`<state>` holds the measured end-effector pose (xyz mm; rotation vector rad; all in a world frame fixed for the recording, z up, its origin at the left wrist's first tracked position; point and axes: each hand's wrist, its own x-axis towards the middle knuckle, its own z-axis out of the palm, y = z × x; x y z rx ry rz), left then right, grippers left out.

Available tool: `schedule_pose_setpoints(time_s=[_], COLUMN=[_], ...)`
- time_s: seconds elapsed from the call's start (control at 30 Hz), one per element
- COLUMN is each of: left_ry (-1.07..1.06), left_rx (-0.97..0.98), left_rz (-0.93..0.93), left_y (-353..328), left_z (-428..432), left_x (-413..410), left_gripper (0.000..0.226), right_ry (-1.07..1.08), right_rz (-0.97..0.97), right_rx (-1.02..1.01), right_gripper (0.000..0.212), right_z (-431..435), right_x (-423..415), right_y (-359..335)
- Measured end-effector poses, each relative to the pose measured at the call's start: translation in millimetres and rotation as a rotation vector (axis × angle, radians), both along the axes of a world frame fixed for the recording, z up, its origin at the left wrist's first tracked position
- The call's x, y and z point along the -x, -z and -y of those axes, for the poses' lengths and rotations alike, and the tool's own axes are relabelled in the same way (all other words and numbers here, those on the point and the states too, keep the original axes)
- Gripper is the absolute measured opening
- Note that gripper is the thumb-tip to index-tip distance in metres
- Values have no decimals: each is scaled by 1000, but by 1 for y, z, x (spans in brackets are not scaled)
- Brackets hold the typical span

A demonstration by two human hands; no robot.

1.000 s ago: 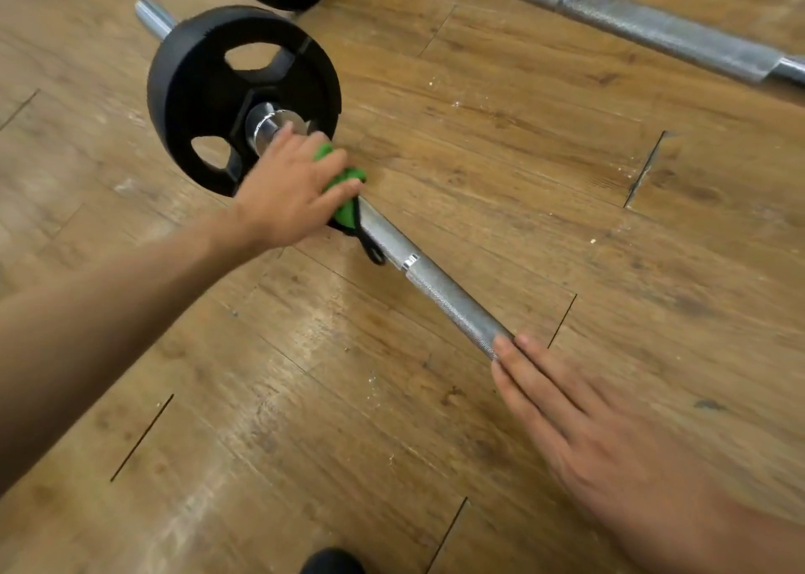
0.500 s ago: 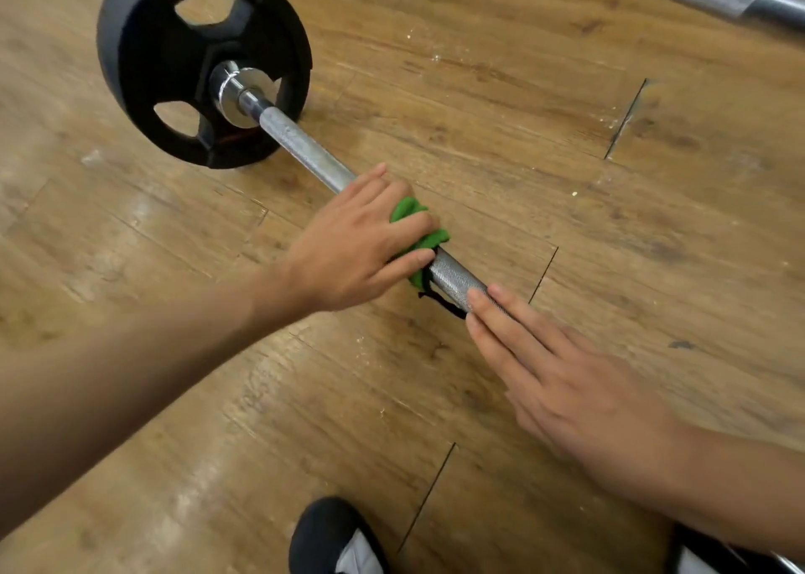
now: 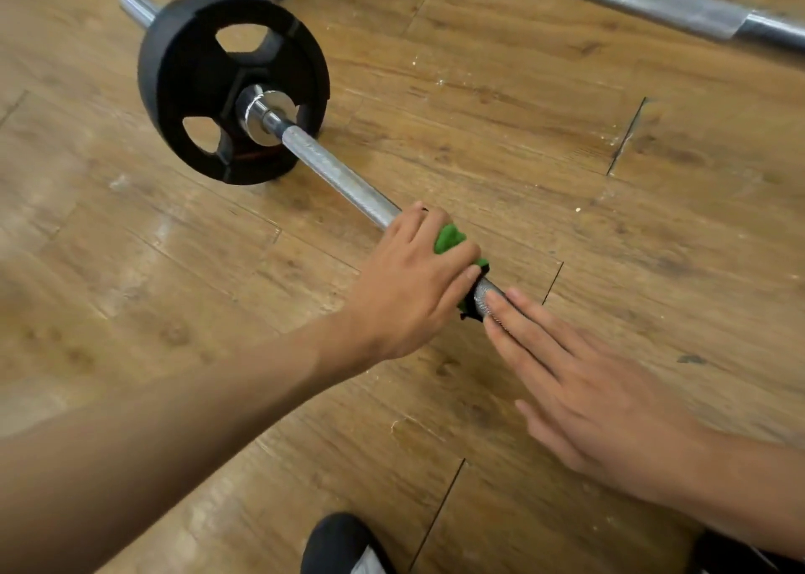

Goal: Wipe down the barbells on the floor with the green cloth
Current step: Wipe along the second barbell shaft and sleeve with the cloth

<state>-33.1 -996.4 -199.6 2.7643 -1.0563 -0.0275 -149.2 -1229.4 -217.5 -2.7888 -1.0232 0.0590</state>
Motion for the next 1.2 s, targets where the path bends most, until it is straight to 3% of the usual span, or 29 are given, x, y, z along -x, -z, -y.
schedule_pose_setpoints(time_s=[0.13,0.33,0.43,0.57,0.63,0.7,0.8,0.87,1.0,1.2], left_ry=[124,-280,-375,-71,110,156,-113,-307,-462,-187], left_rx=[-70,-196,-108,1,-79,-178,-270,-328,-217,5], left_rz=[-7,68,97,7,-4,26,117,84,42,-29], left_y=[-6,-11,-12,-2,-8,-11,-16,-16,-8,-4], left_z=[-22,-79,-48,-10,-18,-36,-83,-107,-77,-35], left_x=[-32,-96,-76,-11,-20,-48,-100,-126,-122,-47], left_gripper=[44,52,41,36,43,48,48,47,53,35], right_ry=[-2,21,21,10,5,6,-3,7,-1,-13], right_rz=[-19,-23,-28,-28,-22,-23,-20,-24,-31,-38], right_rx=[-20,-57,-52,-48,-41,-32,-35,-40,-47,-70], right_gripper=[77,75,75,76,77,77,76,76,78,77], right_z=[2,3,4,4,4,4,5,4,5,7], right_x=[0,0,0,-1,-1,-1,-1,0,0,-5], right_y=[-1,-4,-5,-3,-2,-3,-3,-3,-1,-1])
